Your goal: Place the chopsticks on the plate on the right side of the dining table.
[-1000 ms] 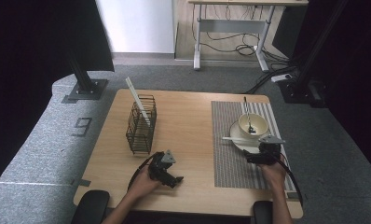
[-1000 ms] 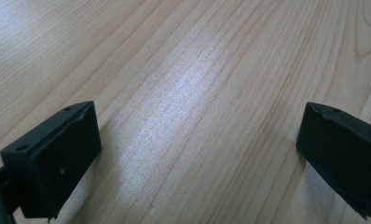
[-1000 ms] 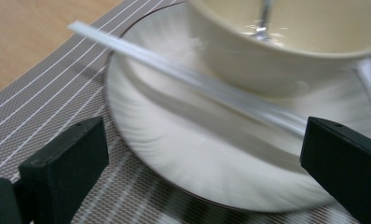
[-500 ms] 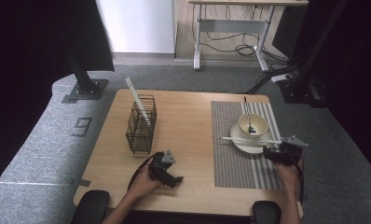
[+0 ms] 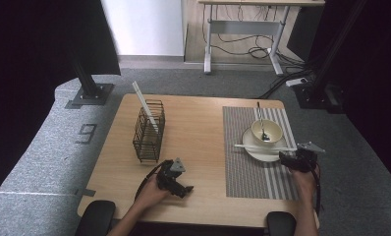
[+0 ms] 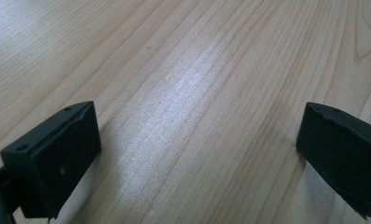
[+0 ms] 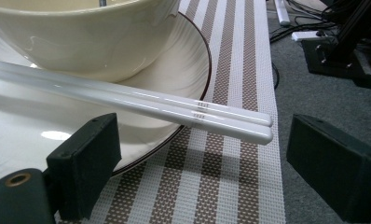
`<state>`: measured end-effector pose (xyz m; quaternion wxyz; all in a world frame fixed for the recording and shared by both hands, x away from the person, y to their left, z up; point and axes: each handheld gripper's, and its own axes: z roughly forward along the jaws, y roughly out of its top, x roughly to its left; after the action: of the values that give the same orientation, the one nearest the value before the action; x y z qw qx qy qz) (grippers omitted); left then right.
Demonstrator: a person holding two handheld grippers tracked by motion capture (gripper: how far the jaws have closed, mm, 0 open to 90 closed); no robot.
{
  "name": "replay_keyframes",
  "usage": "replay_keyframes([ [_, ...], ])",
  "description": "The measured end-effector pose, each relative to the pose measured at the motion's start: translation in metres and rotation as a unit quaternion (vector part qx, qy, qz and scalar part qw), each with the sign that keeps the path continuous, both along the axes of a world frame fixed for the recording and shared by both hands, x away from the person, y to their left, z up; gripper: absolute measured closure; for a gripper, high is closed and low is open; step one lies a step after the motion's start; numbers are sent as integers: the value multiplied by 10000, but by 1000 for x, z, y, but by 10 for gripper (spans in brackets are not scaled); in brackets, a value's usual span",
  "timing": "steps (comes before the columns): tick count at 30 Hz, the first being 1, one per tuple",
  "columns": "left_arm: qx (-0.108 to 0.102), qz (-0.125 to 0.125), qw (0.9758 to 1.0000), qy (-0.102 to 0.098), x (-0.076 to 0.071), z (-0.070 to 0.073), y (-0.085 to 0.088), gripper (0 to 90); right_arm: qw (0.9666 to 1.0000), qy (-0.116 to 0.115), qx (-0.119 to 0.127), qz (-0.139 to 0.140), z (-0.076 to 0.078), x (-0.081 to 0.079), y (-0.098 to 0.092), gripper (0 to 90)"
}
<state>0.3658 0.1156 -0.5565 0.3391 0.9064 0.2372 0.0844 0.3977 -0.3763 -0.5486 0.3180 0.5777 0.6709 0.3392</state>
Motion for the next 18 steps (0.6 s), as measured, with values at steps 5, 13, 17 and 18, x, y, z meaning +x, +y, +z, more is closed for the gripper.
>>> replay_keyframes([
  [5,1,-2,10000,-1,0,0,0,0,10000,-17,-16,-45,-1,2,-1,99],
  [13,1,-4,10000,-3,0,0,0,0,9999,-35,-78,-122,-3,7,-2,98],
  [17,3,-4,10000,-4,0,0,0,0,9999,-31,-97,-123,-3,8,-2,98],
  [18,2,-4,10000,-3,0,0,0,0,9999,-30,-100,-119,-3,8,-2,99],
])
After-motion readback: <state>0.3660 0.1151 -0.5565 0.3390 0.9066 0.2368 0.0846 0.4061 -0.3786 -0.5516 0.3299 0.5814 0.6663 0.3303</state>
